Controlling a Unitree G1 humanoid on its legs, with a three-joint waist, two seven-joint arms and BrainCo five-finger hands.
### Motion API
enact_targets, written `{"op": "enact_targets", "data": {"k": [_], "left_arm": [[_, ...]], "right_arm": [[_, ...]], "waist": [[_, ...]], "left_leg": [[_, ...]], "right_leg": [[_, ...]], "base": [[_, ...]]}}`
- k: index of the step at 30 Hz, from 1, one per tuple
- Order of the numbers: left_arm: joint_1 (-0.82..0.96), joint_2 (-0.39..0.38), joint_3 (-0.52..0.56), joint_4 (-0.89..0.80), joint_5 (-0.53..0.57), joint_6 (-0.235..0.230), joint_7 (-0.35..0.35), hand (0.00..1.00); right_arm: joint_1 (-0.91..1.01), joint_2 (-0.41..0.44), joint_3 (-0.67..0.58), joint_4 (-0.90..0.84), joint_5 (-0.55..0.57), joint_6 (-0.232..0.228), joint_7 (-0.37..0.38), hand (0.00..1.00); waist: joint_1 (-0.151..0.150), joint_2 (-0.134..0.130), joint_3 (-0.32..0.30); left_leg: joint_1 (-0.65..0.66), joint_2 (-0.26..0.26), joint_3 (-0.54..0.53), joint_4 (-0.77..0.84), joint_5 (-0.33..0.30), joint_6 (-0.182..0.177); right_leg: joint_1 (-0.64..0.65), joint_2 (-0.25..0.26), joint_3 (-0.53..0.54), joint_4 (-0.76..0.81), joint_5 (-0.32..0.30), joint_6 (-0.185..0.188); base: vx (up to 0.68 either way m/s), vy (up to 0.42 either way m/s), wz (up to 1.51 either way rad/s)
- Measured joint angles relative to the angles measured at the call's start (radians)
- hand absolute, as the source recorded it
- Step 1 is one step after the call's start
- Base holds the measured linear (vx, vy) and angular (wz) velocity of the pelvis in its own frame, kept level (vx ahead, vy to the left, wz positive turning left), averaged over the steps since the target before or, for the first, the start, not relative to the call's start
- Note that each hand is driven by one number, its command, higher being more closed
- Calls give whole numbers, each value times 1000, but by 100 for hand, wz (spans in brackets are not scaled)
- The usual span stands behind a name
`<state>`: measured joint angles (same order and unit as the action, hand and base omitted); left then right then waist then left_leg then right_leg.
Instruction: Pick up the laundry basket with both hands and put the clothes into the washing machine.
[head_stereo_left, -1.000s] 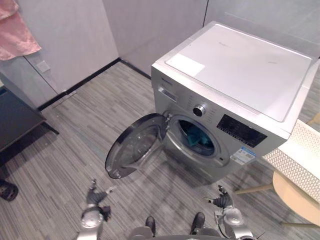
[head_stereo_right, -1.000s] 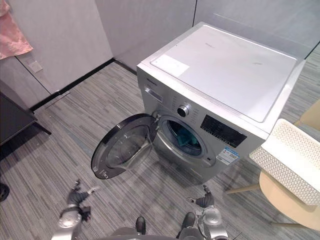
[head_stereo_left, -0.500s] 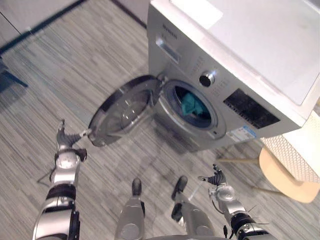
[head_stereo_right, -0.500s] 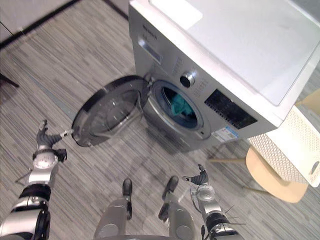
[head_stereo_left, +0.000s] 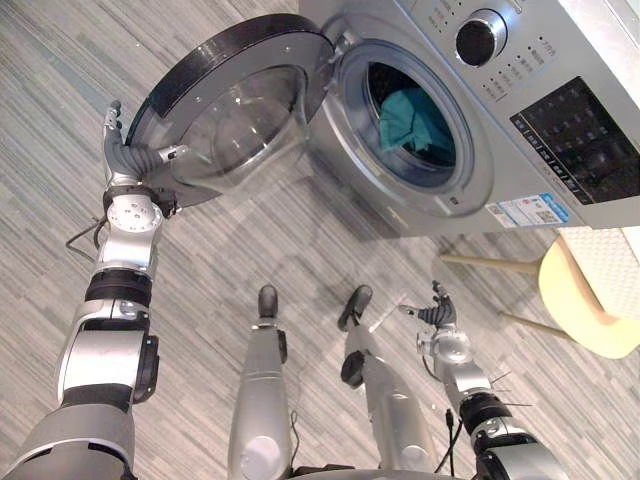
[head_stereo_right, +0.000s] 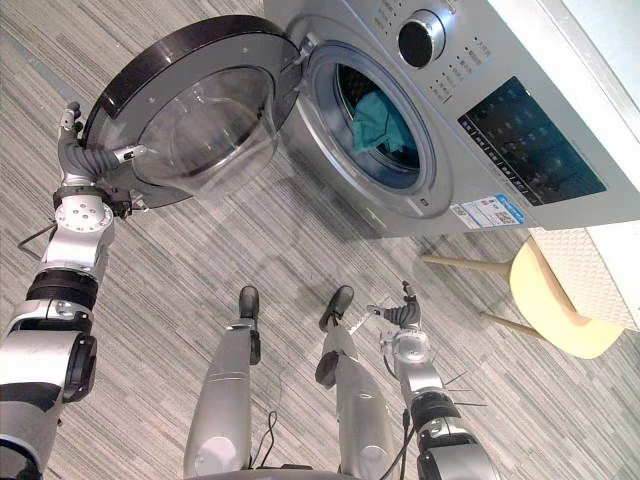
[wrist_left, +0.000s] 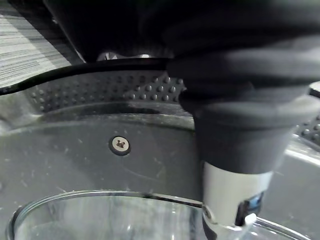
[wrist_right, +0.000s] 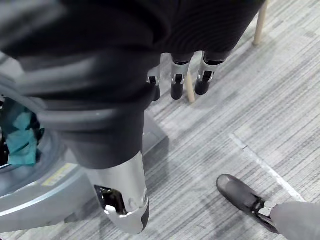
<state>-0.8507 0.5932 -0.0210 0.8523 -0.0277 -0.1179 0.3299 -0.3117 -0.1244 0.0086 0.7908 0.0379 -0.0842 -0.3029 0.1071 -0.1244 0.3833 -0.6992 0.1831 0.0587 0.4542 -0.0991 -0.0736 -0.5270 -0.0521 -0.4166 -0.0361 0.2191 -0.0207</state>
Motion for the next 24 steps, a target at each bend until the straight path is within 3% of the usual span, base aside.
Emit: {"op": "enact_targets", "data": {"k": [1,6,13,15,17,19,21,24], "left_arm": [[10,-16,-21,-24,0,1,2,0],[149,-98,-71,-144,-10,-1,2,0],[337,-313,-269,-322,-81,-24,-15,0],[352,-399,-311,-337,-104,-23,-25,0],[342,-432,-338,-345,-118,-23,-26,0],[283,-448,-369,-343,-118,-21,-26,0],[182,-475,-386,-325,-117,-21,-28,0],[-112,-489,-372,-267,-119,-21,-23,0]], "right_arm": [[0,1,-1,-2,0,-3,-1,0],[4,28,-11,-1,0,-3,-1,0],[7,63,-51,-1,0,6,-2,0],[6,78,-51,-4,0,8,-2,0],[-3,94,-52,-12,0,16,-1,0],[-17,99,-53,-14,0,23,-1,0],[-24,98,-81,-21,0,26,-3,0],[-16,95,-99,-85,1,19,-23,0]], "waist": [[15,0,0],[19,0,0],[16,2,-1],[-1,3,-2],[-33,7,-3],[-53,9,-3],[-76,18,-1],[-120,30,-6]], "left_leg": [[6,-4,4,0,0,0],[72,-24,32,-21,1,2],[135,-57,122,-36,-13,31],[144,-58,175,-35,-19,43],[146,-48,229,-46,-17,61],[147,-26,292,-49,-17,65],[145,-6,339,-21,-31,69],[142,37,445,7,-61,61]], "right_leg": [[2,-4,4,1,0,0],[38,-30,24,17,-3,4],[32,-75,107,61,-4,35],[16,-78,160,47,-8,40],[-7,-74,197,36,-22,54],[-62,-72,230,141,-29,39],[-76,-54,257,141,-24,22],[-99,-16,338,63,-9,28]], "base": [[43,73,1],[34,81,-1],[-34,67,-19],[-77,44,-55],[-71,4,-78],[-33,-26,-94],[37,-53,-82],[62,-82,-110]]}}
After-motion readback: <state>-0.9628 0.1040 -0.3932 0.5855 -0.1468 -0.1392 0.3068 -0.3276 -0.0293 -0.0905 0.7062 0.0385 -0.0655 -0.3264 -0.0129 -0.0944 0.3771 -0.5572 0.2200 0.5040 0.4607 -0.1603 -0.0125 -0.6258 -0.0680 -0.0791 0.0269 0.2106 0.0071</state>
